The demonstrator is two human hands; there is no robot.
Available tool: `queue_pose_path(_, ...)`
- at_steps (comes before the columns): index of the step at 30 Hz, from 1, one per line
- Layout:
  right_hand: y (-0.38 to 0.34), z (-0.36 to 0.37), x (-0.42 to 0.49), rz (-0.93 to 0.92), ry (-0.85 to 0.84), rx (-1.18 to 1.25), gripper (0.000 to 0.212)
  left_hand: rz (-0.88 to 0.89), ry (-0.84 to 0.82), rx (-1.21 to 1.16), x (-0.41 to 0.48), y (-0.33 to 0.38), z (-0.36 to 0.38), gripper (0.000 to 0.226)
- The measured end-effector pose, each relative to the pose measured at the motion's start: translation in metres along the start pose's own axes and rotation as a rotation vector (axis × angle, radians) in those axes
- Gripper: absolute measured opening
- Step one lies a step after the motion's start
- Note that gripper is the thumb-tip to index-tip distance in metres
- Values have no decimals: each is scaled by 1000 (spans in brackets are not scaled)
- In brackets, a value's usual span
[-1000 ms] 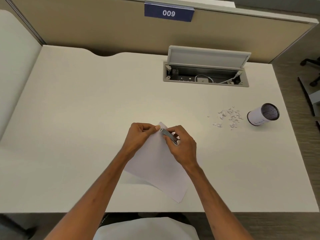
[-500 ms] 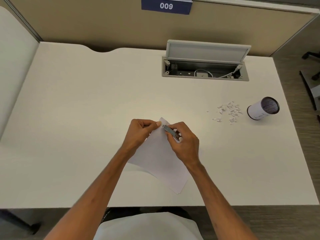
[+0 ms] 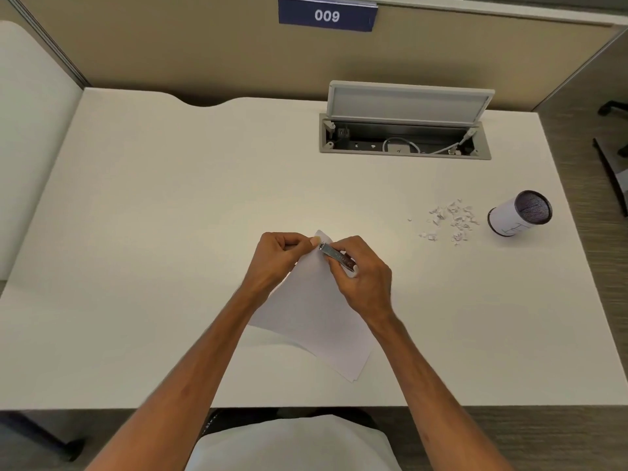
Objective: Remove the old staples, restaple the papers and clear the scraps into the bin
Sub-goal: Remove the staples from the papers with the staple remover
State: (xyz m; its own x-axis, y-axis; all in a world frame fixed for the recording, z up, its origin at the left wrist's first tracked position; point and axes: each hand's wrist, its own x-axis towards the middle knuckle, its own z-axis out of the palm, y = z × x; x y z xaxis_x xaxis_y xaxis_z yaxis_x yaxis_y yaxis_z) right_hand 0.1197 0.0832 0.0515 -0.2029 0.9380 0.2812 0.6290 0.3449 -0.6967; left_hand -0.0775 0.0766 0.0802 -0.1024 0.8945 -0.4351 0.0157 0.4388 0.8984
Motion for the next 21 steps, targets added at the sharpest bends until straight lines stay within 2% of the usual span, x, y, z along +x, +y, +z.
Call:
queue_pose_path(9,4,3,-1,-121,40,-88,20,-14,83,45,8,2,5,30)
queue_pose_path(14,13,8,-4,-144,88,-124,19,-34,95,60,11,2,9,29)
queue_pose_path(21,14,10,-8,-272,178,-255,22,-71,94,27,9,3,11,30)
